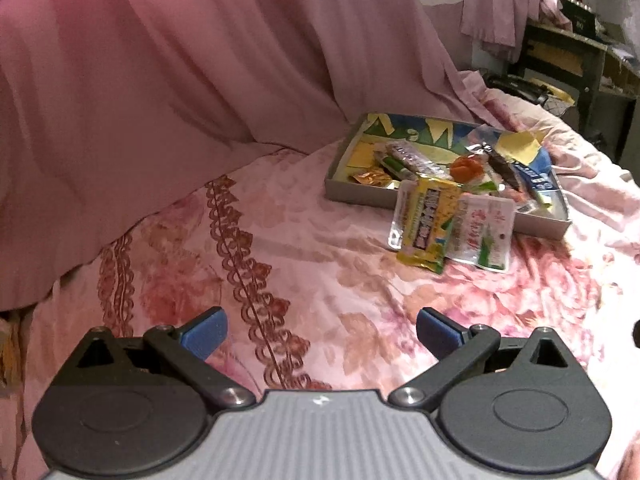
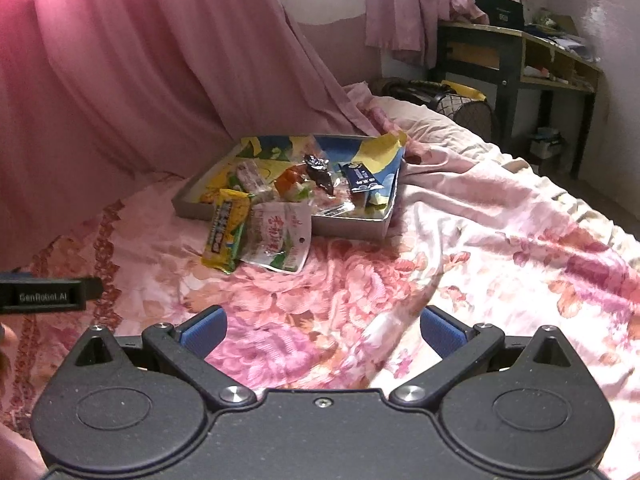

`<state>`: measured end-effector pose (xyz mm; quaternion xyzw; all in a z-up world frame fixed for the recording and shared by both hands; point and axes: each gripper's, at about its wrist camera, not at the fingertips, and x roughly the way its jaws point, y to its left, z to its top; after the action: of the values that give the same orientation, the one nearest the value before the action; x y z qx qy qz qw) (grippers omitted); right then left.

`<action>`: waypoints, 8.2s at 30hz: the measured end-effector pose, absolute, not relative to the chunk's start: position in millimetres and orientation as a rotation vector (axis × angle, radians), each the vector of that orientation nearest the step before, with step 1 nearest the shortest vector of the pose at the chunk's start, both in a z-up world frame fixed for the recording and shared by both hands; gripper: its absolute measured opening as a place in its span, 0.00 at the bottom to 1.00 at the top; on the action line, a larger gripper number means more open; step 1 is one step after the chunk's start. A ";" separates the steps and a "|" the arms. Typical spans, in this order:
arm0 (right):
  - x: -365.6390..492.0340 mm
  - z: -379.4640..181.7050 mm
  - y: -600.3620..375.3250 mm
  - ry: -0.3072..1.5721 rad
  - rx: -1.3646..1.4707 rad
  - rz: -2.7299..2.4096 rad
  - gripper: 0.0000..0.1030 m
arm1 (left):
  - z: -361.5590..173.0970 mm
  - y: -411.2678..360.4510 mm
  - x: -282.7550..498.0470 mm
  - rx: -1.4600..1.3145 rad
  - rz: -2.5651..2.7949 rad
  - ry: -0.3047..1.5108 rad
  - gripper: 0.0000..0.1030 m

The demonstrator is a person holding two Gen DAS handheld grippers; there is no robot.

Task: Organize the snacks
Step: 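Withdraw both open tools back toward the remaining loose snacks, then grasp the white printed pouch with the right tool while the left tool grasps the yellow snack bag, then lift the white pouch and yellow corn-shaped stick off the sheet, then carry the white pouch and yellow corn stick over the tray box, then open both tools to release the white pouch and yellow corn stick into the box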

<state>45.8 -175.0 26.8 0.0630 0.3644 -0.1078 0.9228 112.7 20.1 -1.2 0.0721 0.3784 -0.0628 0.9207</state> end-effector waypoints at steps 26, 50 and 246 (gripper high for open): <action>189.3 -52.3 -185.9 0.825 -0.079 -0.075 0.99 | -68.8 5.0 224.3 -0.027 -0.348 0.722 1.00; 259.2 -102.7 -211.6 0.839 0.106 0.007 0.80 | -88.9 -28.0 270.2 -0.184 -0.547 0.724 0.99; 285.9 -62.3 -251.9 0.627 0.004 -0.306 0.41 | -74.9 -77.0 346.4 -0.269 -0.422 0.732 0.52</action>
<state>285.9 -251.9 -62.3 0.0019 0.3073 -0.1500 0.9397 346.4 -77.0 -74.9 -0.1302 0.3541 -0.2039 0.9033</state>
